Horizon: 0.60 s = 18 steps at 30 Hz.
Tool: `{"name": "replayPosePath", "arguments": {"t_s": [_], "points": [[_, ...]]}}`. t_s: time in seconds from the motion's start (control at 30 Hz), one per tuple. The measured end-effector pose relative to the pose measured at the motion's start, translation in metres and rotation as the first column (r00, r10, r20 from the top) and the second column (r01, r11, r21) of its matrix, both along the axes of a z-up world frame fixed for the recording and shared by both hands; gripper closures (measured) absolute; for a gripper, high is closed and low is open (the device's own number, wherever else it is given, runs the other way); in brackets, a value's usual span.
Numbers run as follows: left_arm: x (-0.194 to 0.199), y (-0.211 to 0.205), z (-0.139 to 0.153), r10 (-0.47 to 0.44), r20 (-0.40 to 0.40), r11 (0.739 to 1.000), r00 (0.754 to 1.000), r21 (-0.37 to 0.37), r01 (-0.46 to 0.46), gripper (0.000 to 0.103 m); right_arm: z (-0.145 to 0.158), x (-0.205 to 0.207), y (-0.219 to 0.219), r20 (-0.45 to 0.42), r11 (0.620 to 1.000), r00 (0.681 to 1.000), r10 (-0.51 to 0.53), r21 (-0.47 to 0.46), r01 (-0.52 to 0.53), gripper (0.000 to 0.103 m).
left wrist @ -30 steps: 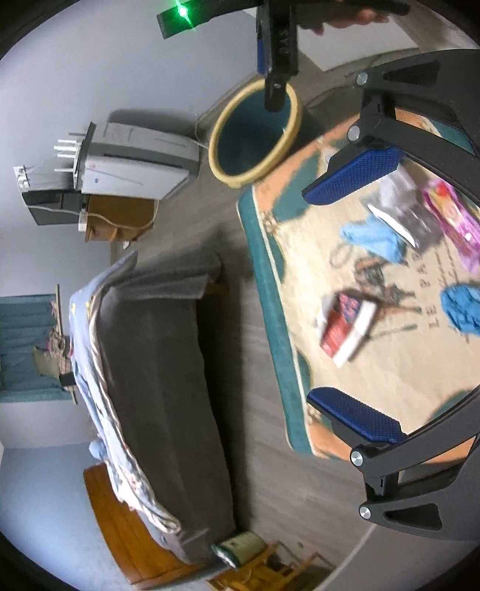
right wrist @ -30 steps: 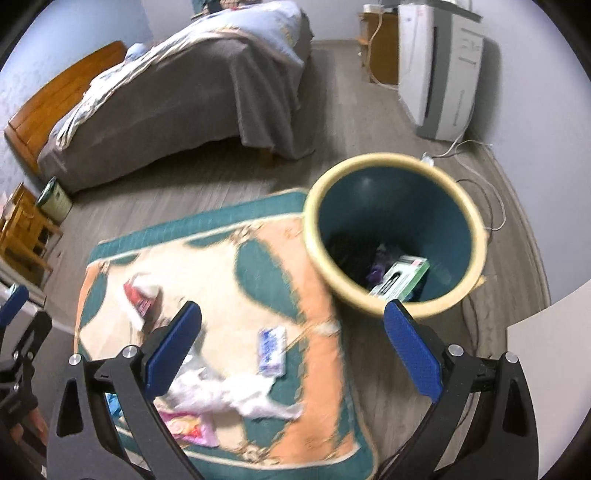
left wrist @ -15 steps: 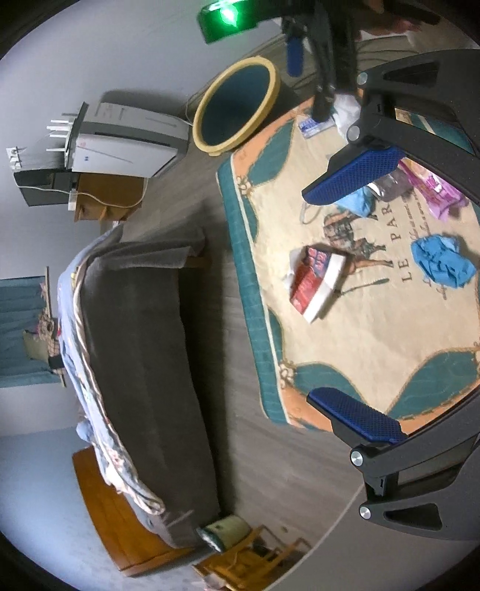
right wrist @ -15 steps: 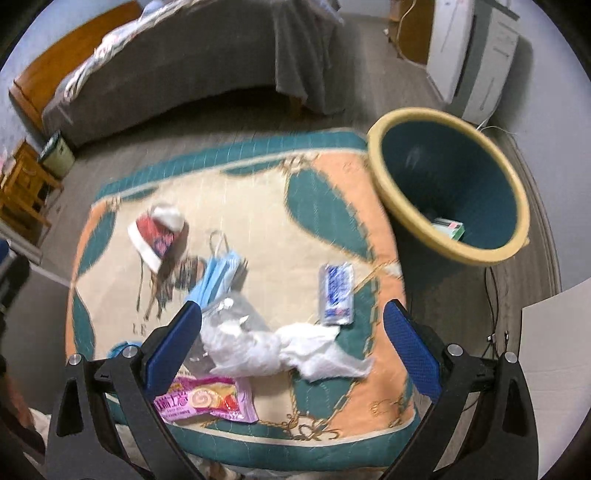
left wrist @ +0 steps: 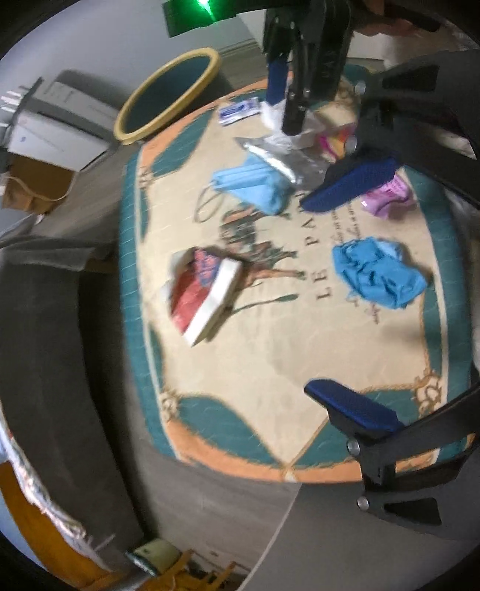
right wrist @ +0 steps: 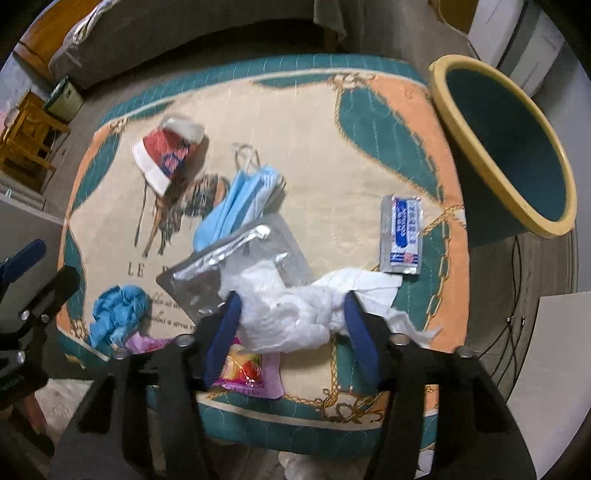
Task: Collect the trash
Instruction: 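Grasp the blue glove with left tool while right tool grasps white tissue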
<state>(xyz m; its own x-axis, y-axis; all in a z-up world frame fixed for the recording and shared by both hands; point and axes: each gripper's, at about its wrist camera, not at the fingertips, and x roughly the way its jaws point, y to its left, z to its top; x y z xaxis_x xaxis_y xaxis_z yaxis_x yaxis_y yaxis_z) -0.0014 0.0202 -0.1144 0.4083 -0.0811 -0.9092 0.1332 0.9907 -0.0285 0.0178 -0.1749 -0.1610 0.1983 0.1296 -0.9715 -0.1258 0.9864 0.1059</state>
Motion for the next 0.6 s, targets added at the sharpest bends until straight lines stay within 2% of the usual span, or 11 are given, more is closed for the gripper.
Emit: {"name": "replayPosePath", "arguments": {"t_s": [0.07, 0.2, 0.37, 0.47, 0.5, 0.6], "points": [[0.001, -0.002, -0.009, -0.006, -0.041, 1.0, 0.999, -0.005, 0.005, 0.023, 0.002, -0.001, 0.002, 0.012, 1.0, 1.0, 0.014, -0.001, -0.014, 0.068], [0.001, -0.012, -0.028, -0.027, -0.108, 0.999, 0.994, 0.031, 0.03, 0.042, 0.007, 0.0, 0.0, 0.032, 1.0, 0.999, 0.014, 0.02, -0.015, 0.079], [0.002, -0.016, -0.05, -0.034, -0.203, 0.998, 0.979, 0.049, 0.045, 0.054, 0.016, 0.002, -0.007, 0.056, 0.999, 0.998, -0.003, 0.043, 0.001, 0.082], [0.003, -0.016, -0.05, -0.04, -0.205, 0.999, 0.978, 0.022, 0.045, 0.072, 0.022, 0.007, -0.009, 0.074, 0.998, 0.997, -0.026, 0.067, 0.021, 0.083], [0.003, -0.017, -0.049, -0.047, -0.204, 0.998, 0.978, 0.029, 0.054, 0.081, 0.025, 0.009, -0.011, 0.082, 0.997, 0.996, -0.032, 0.073, 0.026, 0.083], [0.003, -0.019, -0.045, -0.068, -0.186, 0.998, 0.98, 0.004, 0.07, 0.086, 0.034, 0.01, -0.018, 0.104, 0.994, 0.993, -0.052, 0.099, 0.042, 0.083]]}}
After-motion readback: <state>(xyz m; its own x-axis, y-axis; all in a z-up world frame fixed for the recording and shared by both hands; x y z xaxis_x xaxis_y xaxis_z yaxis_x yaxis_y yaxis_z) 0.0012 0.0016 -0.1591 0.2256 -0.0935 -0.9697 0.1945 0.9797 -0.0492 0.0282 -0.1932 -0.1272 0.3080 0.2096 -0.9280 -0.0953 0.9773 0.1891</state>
